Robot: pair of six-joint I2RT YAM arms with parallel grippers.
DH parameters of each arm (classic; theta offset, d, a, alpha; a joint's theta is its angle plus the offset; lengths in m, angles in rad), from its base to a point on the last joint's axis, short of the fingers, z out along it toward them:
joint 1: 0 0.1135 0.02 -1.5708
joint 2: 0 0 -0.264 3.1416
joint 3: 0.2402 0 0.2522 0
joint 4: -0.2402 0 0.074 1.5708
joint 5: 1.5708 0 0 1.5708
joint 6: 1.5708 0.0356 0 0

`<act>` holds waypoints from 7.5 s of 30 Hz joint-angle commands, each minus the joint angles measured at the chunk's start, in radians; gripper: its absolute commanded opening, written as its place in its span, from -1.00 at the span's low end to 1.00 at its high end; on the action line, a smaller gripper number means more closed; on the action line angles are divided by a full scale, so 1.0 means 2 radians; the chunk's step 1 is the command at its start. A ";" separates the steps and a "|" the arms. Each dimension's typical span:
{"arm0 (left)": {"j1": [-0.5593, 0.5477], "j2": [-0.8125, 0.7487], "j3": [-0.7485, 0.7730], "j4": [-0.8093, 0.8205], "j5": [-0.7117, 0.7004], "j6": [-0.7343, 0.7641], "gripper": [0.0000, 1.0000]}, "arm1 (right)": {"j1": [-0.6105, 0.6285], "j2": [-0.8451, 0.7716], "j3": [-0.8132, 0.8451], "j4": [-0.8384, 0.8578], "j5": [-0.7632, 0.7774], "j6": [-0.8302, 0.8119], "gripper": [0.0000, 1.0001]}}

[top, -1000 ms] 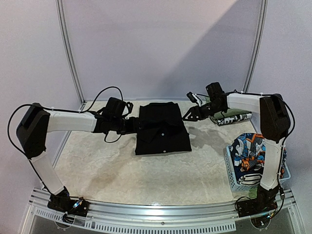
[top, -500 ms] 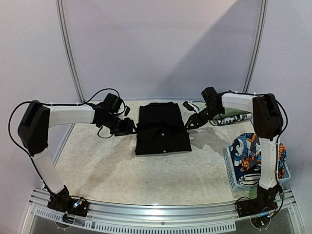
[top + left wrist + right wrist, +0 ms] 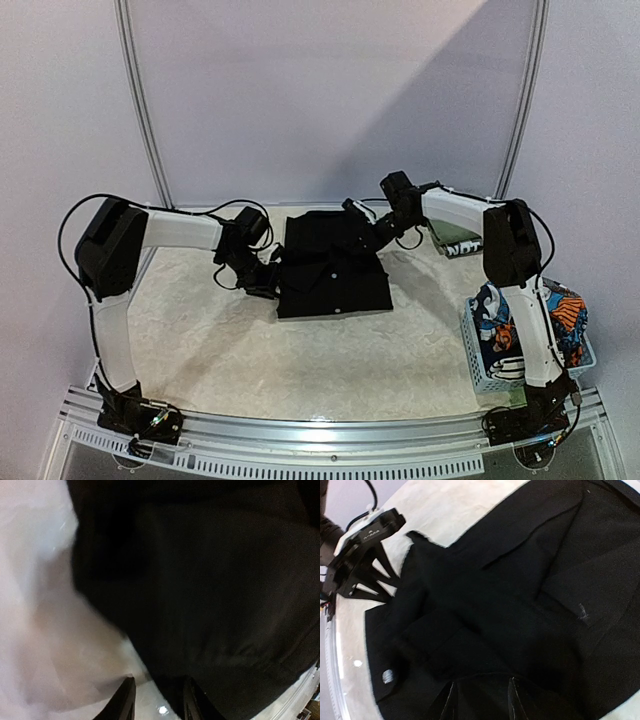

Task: Fold and stack the mixed laundry pile
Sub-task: Smooth out the 2/3-rectangle-folded shirt, then pick up the 2/3-rectangle-folded shirt, then adjust the 2/3-rectangle-folded shirt at the center of the board, then smooth out the rectangle-folded shirt at the center of the board.

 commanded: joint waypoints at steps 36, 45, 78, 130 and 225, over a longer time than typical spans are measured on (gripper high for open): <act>0.070 0.122 0.116 0.267 0.139 -0.087 0.16 | -0.081 0.030 -0.002 0.002 -0.023 0.088 0.20; 0.068 0.176 0.177 0.236 0.153 -0.074 0.16 | -0.072 0.074 0.024 -0.006 -0.032 0.085 -0.05; 0.073 0.156 0.172 0.297 0.185 -0.092 -1.00 | -0.061 -0.013 0.003 0.007 0.036 0.042 -0.27; 0.075 0.045 0.131 0.299 0.208 -0.102 -1.00 | -0.056 -0.087 -0.034 0.008 -0.003 0.021 -1.00; -0.048 -0.390 -0.274 0.138 -0.164 -0.105 0.34 | 0.204 -0.386 -0.330 -0.087 -0.028 -0.210 0.15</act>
